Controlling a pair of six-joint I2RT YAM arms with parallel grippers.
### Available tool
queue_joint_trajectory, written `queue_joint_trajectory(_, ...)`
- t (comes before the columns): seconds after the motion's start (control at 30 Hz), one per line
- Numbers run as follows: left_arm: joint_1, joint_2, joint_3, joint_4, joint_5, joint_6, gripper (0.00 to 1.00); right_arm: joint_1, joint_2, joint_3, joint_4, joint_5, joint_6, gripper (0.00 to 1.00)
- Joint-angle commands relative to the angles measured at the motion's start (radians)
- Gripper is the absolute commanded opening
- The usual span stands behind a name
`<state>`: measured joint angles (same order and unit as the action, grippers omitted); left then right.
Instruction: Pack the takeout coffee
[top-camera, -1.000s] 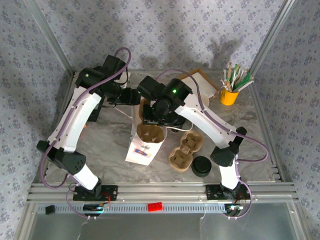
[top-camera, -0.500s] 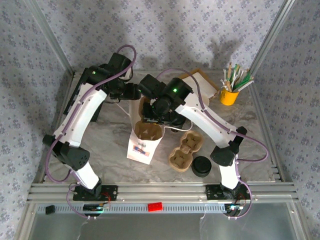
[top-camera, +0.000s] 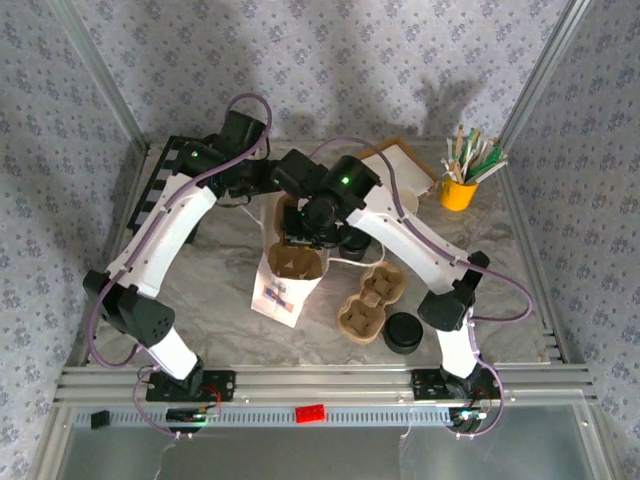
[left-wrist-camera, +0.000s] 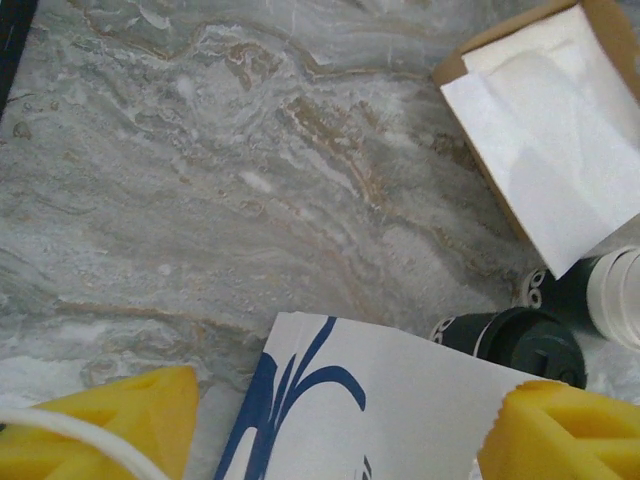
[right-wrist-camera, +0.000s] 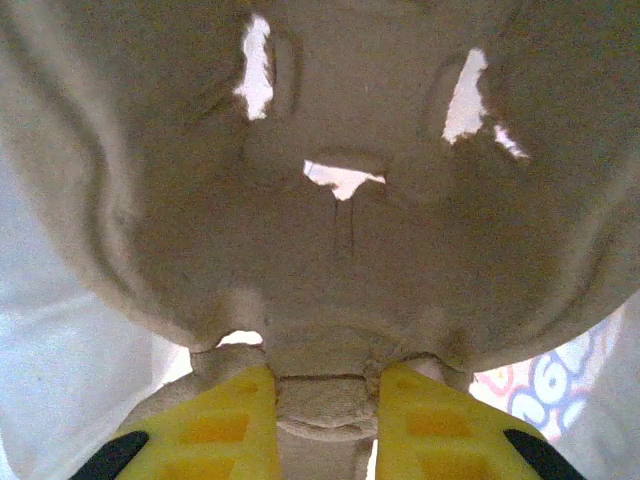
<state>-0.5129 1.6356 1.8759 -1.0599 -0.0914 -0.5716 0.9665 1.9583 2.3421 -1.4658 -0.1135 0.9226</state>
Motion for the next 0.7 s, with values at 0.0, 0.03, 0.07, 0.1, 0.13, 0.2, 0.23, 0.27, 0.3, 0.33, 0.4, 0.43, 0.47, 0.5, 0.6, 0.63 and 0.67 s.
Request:
queue_joint_trajectory(0.0,0.003,-0.039,0.005,0.069,-0.028,-0.057,0.71,0.013,0.019,0.026,-0.082,-0.054,-0.026,0.23)
queue_joint_trajectory(0.03,0.003,-0.044,0.001,0.065,-0.024,-0.063,0.71,0.011,0.017,0.028,-0.082,-0.052,-0.024,0.23)
queue_joint_trajectory(0.07,0.002,-0.051,-0.006,0.065,-0.019,-0.071,0.71,0.008,0.016,0.028,-0.083,-0.051,-0.024,0.23)
queue_joint_trajectory(0.1,0.003,-0.059,-0.014,0.062,-0.011,-0.078,0.71,0.001,0.012,0.027,-0.084,-0.051,-0.026,0.23)
queue_joint_trajectory(0.13,0.004,-0.069,-0.023,0.057,-0.009,-0.086,0.71,-0.008,0.009,0.024,-0.087,-0.051,-0.026,0.23)
queue_joint_trajectory(0.2,0.007,-0.092,-0.046,0.053,-0.004,-0.102,0.71,-0.023,0.005,0.021,-0.087,-0.051,-0.027,0.23)
queue_joint_trajectory(0.23,0.01,-0.101,-0.055,0.049,0.002,-0.107,0.71,-0.034,0.003,0.022,-0.089,-0.051,-0.029,0.23)
queue_joint_trajectory(0.27,0.013,-0.114,-0.065,0.048,0.013,-0.109,0.71,-0.043,0.002,0.023,-0.091,-0.049,-0.03,0.23)
queue_joint_trajectory(0.3,0.015,-0.127,-0.073,0.046,0.028,-0.11,0.71,-0.054,0.002,0.023,-0.091,-0.051,-0.029,0.23)
queue_joint_trajectory(0.33,0.015,-0.14,-0.081,0.043,0.046,-0.117,0.71,-0.062,0.001,0.022,-0.088,-0.057,-0.029,0.23)
queue_joint_trajectory(0.4,0.019,-0.161,-0.097,0.048,0.084,-0.131,0.72,-0.072,0.008,0.023,-0.086,-0.073,-0.029,0.23)
queue_joint_trajectory(0.43,0.02,-0.169,-0.104,0.053,0.1,-0.141,0.72,-0.074,0.013,0.025,-0.089,-0.077,-0.031,0.23)
queue_joint_trajectory(0.47,0.019,-0.179,-0.112,0.055,0.112,-0.152,0.72,-0.074,0.018,0.032,-0.093,-0.077,-0.032,0.23)
queue_joint_trajectory(0.5,0.02,-0.19,-0.123,0.057,0.13,-0.165,0.72,-0.074,0.023,0.042,-0.099,-0.073,-0.031,0.23)
queue_joint_trajectory(0.6,0.019,-0.232,-0.16,0.066,0.179,-0.201,0.72,-0.074,0.036,0.07,-0.097,-0.071,-0.023,0.23)
queue_joint_trajectory(0.63,0.018,-0.249,-0.174,0.066,0.2,-0.209,0.71,-0.074,0.041,0.077,-0.097,-0.071,-0.021,0.23)
queue_joint_trajectory(0.67,0.019,-0.26,-0.183,0.058,0.223,-0.217,0.71,-0.072,0.045,0.081,-0.098,-0.071,-0.019,0.23)
